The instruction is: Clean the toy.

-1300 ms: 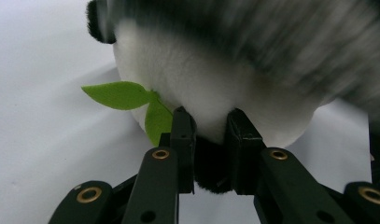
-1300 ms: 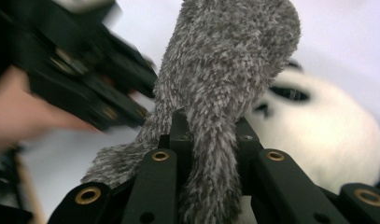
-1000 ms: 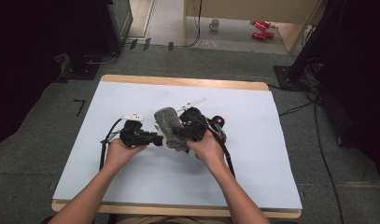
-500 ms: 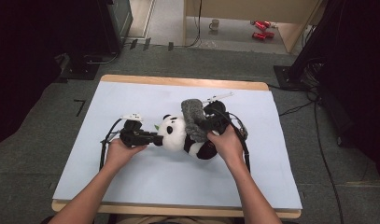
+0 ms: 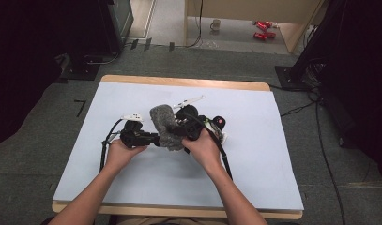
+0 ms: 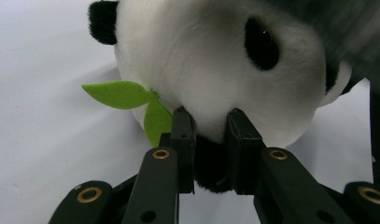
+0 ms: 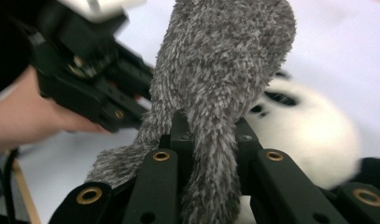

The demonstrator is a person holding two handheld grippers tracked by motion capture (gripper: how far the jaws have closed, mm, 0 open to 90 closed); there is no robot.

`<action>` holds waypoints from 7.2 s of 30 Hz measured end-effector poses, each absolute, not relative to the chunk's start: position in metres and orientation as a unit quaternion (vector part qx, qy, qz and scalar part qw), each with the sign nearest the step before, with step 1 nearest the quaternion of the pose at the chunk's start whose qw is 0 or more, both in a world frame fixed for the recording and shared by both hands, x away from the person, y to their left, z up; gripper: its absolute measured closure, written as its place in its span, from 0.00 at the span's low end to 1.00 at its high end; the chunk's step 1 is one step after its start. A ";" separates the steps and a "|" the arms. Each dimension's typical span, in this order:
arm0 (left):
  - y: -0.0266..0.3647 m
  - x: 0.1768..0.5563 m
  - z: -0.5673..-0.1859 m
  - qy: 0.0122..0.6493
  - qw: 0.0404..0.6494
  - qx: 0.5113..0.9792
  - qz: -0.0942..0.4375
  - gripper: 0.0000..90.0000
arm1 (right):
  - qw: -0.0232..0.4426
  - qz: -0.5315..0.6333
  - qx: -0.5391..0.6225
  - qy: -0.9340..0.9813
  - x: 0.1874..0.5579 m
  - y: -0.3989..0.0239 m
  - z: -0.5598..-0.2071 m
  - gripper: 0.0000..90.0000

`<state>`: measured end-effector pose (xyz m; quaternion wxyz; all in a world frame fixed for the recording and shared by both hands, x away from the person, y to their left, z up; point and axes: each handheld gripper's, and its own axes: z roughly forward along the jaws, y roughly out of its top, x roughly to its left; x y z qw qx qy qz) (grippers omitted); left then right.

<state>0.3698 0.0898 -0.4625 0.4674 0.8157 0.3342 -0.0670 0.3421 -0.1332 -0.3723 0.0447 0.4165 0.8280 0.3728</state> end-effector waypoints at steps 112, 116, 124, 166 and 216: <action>0.083 0.386 -0.467 0.322 0.434 0.837 -0.081 0.84 | 0.066 0.463 0.455 0.758 0.292 -0.299 -0.390 0.86; 0.083 0.385 -0.467 0.322 0.434 0.838 -0.078 0.84 | 0.062 0.468 0.453 0.756 0.300 -0.294 -0.388 0.86; 0.083 0.381 -0.469 0.328 0.438 0.834 -0.066 0.83 | 0.047 0.447 0.457 0.768 0.319 -0.268 -0.397 0.86; 0.082 0.397 -0.465 0.327 0.419 0.840 -0.106 0.83 | 0.056 0.373 0.558 0.739 0.289 -0.355 -0.423 0.86; 0.080 0.392 -0.467 0.332 0.423 0.838 -0.092 0.83 | 0.089 0.436 0.576 0.686 0.318 -0.352 -0.402 0.86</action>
